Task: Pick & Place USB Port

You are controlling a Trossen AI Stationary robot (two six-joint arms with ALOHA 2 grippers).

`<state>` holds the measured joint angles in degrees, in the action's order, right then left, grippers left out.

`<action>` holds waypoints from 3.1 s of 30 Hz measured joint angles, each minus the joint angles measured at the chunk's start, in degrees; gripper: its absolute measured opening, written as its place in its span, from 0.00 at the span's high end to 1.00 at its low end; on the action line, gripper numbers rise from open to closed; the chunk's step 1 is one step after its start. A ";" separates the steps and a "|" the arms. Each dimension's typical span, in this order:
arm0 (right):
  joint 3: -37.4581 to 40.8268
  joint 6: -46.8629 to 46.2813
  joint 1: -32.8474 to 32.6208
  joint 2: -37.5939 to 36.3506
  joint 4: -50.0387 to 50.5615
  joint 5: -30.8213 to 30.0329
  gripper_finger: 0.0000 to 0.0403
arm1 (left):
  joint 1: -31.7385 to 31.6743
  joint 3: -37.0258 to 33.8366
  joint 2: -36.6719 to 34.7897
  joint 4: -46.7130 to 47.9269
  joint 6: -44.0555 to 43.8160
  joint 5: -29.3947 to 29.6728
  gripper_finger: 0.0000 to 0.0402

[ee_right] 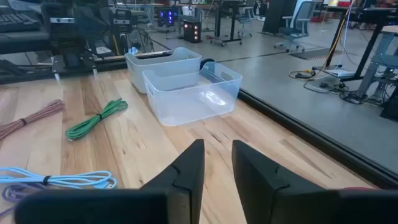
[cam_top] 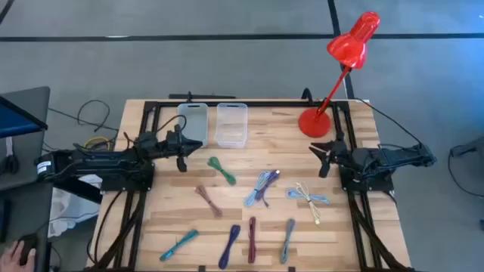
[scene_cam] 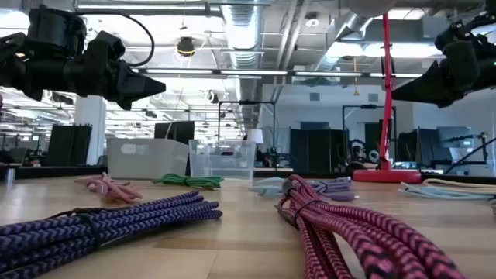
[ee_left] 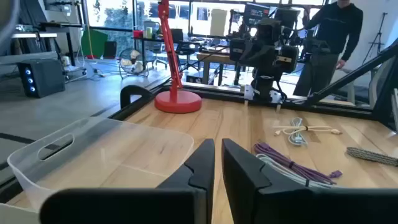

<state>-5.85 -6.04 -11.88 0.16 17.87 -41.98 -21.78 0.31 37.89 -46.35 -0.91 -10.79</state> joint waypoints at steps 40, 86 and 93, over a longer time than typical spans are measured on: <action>0.02 0.02 0.02 -0.02 0.00 0.00 0.81 | 0.02 0.00 0.00 -0.20 0.81 0.02 0.93; -2.93 -4.03 0.00 15.57 -7.63 10.57 0.81 | 0.07 0.00 -0.02 -1.31 -2.82 0.22 0.93; -9.87 -2.38 0.00 26.92 -7.85 15.08 0.81 | 0.07 0.00 -0.02 -1.29 -2.82 0.22 0.93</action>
<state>-15.72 -8.43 -11.88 27.08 10.02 -26.89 -21.71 0.32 37.87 -47.64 -3.73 -10.57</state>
